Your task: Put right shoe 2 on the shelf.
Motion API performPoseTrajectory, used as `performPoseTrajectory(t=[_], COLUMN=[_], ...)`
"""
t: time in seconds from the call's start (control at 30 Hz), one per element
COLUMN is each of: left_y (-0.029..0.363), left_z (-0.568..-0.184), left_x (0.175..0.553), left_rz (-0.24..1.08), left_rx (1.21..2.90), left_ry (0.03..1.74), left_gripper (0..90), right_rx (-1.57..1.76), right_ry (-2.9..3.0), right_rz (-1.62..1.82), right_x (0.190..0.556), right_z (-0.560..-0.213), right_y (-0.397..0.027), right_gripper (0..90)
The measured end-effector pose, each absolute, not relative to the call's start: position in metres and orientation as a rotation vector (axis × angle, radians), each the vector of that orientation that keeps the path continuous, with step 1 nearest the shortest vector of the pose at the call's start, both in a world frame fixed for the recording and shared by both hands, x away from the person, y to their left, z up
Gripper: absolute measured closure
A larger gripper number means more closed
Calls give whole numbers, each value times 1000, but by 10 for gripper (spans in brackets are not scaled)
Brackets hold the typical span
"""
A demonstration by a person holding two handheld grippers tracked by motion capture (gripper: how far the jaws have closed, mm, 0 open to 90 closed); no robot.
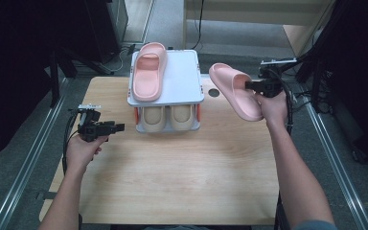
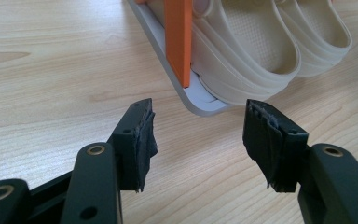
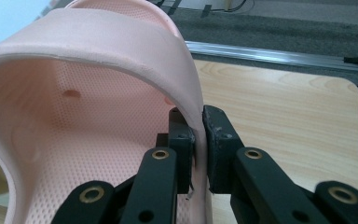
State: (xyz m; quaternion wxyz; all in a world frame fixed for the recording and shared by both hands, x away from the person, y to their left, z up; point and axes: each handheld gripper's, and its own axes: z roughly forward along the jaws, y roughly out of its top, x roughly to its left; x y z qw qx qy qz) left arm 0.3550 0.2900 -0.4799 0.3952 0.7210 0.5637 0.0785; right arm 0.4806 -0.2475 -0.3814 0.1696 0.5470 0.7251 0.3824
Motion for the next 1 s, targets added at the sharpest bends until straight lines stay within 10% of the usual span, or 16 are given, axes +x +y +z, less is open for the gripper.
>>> performPoseTrajectory(t=[1.0], left_y=[297], left_z=[-481], left_x=[358], left_rz=[182], left_rx=[1829], left_ry=[1425], left_gripper=[440], right_rx=[1505], right_ry=[2108], right_rz=[968], right_x=[552], right_z=[-335], right_y=[-102], right_gripper=[820])
